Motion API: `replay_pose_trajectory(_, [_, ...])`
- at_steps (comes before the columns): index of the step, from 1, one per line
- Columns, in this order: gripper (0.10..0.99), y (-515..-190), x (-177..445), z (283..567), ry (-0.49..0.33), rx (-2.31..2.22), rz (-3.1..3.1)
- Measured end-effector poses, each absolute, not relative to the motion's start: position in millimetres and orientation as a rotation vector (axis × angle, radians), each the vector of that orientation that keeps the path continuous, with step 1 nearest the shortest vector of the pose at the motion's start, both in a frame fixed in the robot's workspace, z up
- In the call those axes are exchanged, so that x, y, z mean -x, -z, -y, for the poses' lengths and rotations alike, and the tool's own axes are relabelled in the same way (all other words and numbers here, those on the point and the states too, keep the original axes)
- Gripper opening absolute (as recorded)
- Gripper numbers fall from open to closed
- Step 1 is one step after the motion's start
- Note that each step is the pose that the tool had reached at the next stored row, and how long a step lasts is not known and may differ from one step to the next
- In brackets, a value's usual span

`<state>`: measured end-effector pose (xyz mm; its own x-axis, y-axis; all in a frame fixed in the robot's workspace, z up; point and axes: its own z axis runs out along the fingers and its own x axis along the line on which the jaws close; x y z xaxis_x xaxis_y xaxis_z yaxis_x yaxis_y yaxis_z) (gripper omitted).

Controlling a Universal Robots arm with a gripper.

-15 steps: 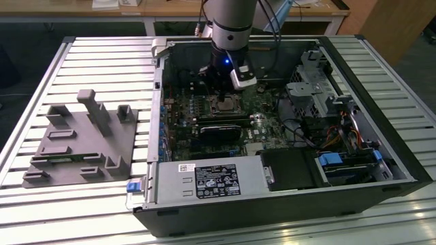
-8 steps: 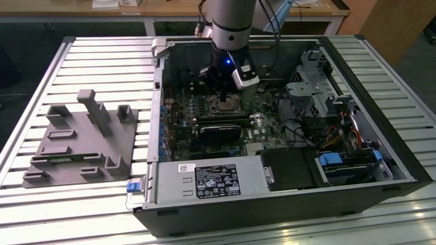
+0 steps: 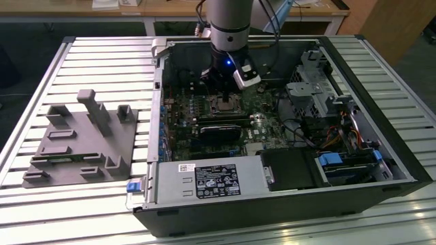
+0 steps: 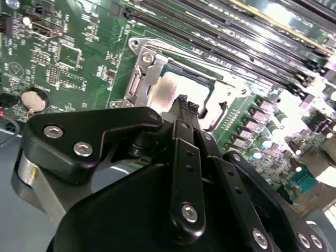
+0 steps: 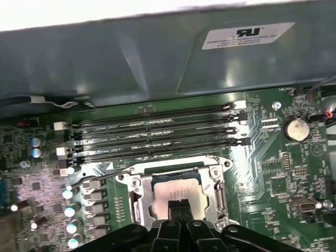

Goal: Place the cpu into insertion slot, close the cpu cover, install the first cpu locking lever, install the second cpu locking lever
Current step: 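Close the cpu cover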

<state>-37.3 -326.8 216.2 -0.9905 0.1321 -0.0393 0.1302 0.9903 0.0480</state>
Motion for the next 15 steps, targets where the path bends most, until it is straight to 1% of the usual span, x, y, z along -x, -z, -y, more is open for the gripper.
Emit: replay_pose_trajectory(15, [0.106, -211.5, 52.0, 329.7, -0.074, -0.089, -3.088])
